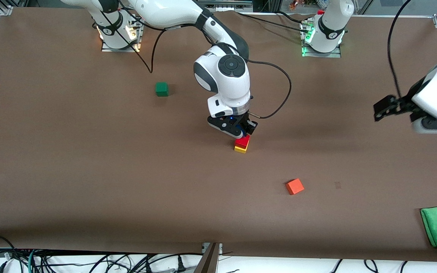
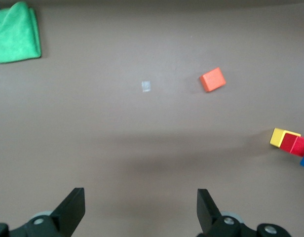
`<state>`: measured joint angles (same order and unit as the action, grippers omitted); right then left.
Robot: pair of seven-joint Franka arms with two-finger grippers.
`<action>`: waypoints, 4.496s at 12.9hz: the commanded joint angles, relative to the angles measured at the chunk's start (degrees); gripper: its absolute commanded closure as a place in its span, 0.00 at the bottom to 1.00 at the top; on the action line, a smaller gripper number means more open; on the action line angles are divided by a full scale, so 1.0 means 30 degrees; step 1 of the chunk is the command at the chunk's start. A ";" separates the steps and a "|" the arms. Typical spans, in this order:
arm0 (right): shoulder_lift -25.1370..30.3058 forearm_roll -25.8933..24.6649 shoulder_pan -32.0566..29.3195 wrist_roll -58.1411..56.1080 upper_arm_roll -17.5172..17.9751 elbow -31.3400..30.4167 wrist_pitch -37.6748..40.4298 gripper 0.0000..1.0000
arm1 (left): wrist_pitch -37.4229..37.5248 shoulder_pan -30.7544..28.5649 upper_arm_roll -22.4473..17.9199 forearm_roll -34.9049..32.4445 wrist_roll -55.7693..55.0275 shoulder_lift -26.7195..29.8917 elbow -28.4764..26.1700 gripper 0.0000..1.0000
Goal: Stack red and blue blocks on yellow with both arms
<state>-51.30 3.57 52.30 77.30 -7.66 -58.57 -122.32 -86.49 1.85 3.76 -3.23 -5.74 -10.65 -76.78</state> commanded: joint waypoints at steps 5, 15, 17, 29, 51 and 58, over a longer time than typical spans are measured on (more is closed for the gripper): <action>-0.0742 -0.1187 0.0116 0.0074 -0.0377 0.0276 -0.1882 0.67 | -0.0320 -0.0911 0.0269 0.0550 0.0274 0.0768 -0.2121 0.00; -0.0977 -0.1277 0.0145 0.0250 -0.0377 0.0276 -0.2176 0.01 | -0.0232 -0.0939 0.0270 0.0814 0.0303 0.0621 -0.1857 0.00; -0.0918 -0.1277 0.0145 0.0221 -0.0377 0.0276 -0.2117 0.01 | -0.0232 -0.0939 0.0270 0.0785 0.0303 0.0621 -0.1856 0.00; 0.3733 0.0652 -0.3802 -0.5720 -0.0435 -0.0393 0.4465 0.00 | -0.0232 -0.0939 0.0270 0.0668 0.0303 0.0621 -0.1798 0.00; 1.8419 -0.0424 -1.2629 -2.2570 -0.0084 -1.3613 0.8693 0.00 | -0.0232 -0.0734 0.0270 0.0580 -0.0049 0.0592 -0.1798 0.00; 1.7920 -0.0633 -1.2541 -2.2925 -0.0026 -1.2966 0.8694 0.00 | -0.0232 -0.0793 0.0270 0.0697 -0.0049 0.0592 -0.1798 0.00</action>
<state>2.54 2.28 15.67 9.61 -8.67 -98.13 -96.38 -87.16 -0.36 4.51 -2.02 -5.84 -8.94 -82.66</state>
